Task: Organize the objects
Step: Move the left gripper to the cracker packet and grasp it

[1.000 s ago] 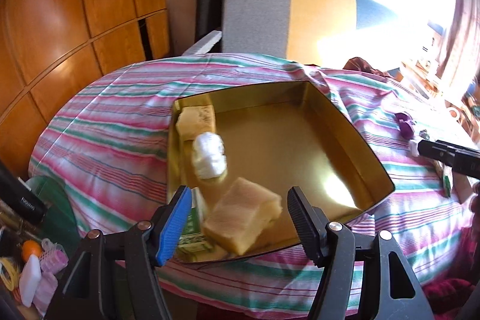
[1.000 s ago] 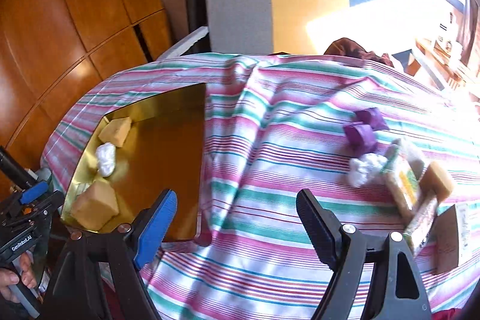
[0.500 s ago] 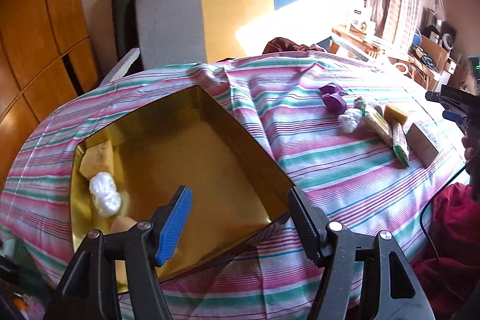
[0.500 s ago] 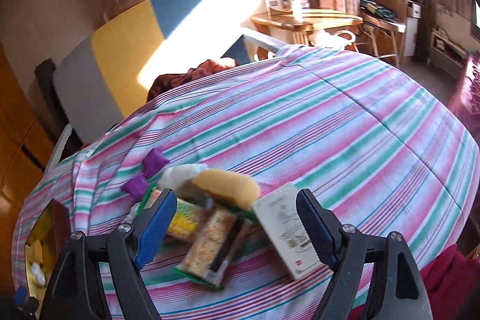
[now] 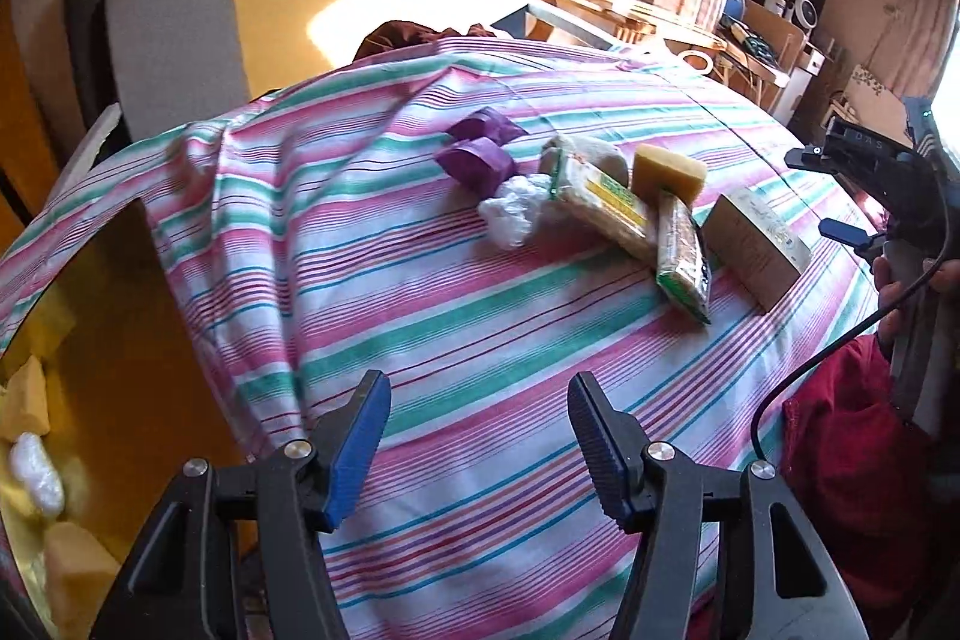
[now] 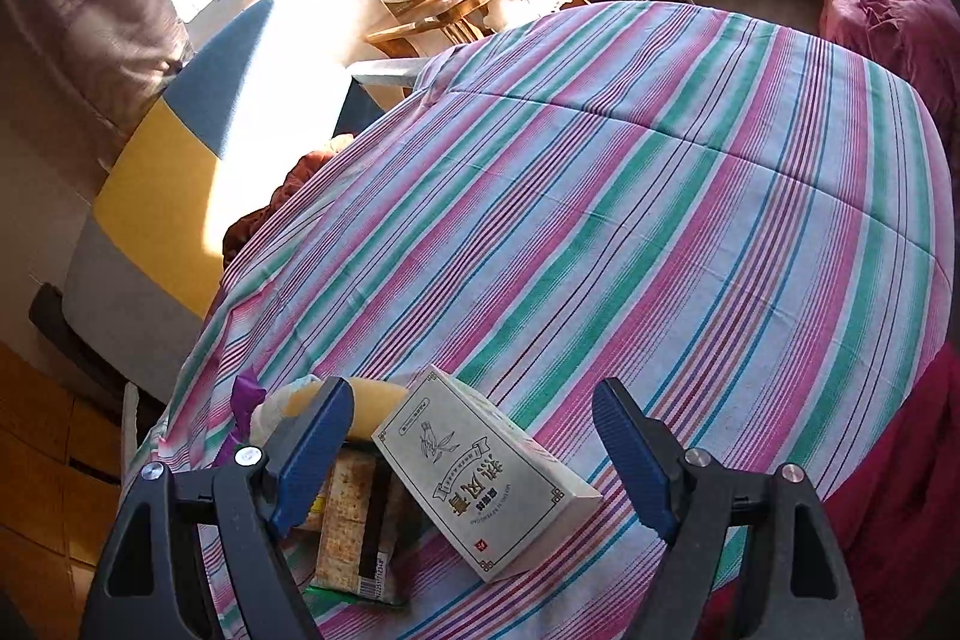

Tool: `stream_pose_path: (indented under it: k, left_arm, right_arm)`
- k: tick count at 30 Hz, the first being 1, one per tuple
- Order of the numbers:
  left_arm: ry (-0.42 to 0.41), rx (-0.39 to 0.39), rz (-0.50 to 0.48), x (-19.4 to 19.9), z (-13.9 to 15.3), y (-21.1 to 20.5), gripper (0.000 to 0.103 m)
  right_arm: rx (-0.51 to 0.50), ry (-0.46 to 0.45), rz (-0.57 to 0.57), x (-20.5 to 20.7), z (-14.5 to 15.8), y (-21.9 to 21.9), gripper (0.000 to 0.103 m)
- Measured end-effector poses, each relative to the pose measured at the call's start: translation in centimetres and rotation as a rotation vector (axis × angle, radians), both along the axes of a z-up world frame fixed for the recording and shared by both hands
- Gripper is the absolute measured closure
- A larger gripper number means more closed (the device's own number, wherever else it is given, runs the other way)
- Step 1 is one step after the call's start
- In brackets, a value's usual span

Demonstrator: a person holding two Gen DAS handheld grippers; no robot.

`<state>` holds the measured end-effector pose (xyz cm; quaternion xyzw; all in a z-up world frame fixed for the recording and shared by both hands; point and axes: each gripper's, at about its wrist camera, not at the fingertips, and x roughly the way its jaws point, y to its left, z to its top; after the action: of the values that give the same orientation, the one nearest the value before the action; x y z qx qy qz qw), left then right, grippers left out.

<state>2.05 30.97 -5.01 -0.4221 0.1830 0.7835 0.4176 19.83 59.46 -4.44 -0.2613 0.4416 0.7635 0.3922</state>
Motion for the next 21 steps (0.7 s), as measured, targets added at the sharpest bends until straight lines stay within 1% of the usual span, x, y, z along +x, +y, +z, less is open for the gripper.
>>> stream_pose_path:
  k: [3, 6, 10, 14, 15, 17, 19, 21]
  left_arm:
    - [0.001, -0.016, -0.06, 0.4, -0.7, 2.9, 0.044]
    - [0.018, -0.018, -0.128, 1.0, -0.7, 5.8, 0.044]
    - [0.069, -0.03, -0.238, 2.3, -0.7, 10.0, 0.042]
    - [0.144, -0.073, -0.344, 4.2, -1.0, 13.7, 0.041]
    - [0.158, -0.087, -0.371, 4.7, -1.2, 14.5, 0.038]
    - [0.172, -0.116, -0.416, 5.4, -1.8, 16.0, 0.036]
    - [0.182, -0.14, -0.446, 6.0, -2.4, 17.2, 0.035]
    - [0.192, -0.158, -0.463, 6.2, -3.0, 18.1, 0.03]
  right_arm:
    - [-0.007, 0.003, 0.01, -0.1, -0.1, -0.1, 0.02]
    - [0.001, 0.014, 0.014, -0.1, 0.2, -0.3, 0.02]
    - [0.0, 0.022, 0.017, -0.1, 0.3, -0.3, 0.02]
    - [-0.017, 0.036, 0.025, -0.1, 0.1, -0.1, 0.02]
    - [-0.019, 0.039, 0.027, -0.1, 0.1, 0.0, 0.02]
    - [-0.026, 0.044, 0.028, -0.1, 0.0, 0.1, 0.02]
    - [-0.037, 0.05, 0.032, -0.1, -0.1, 0.2, 0.02]
    - [-0.047, 0.052, 0.035, -0.2, -0.3, 0.2, 0.02]
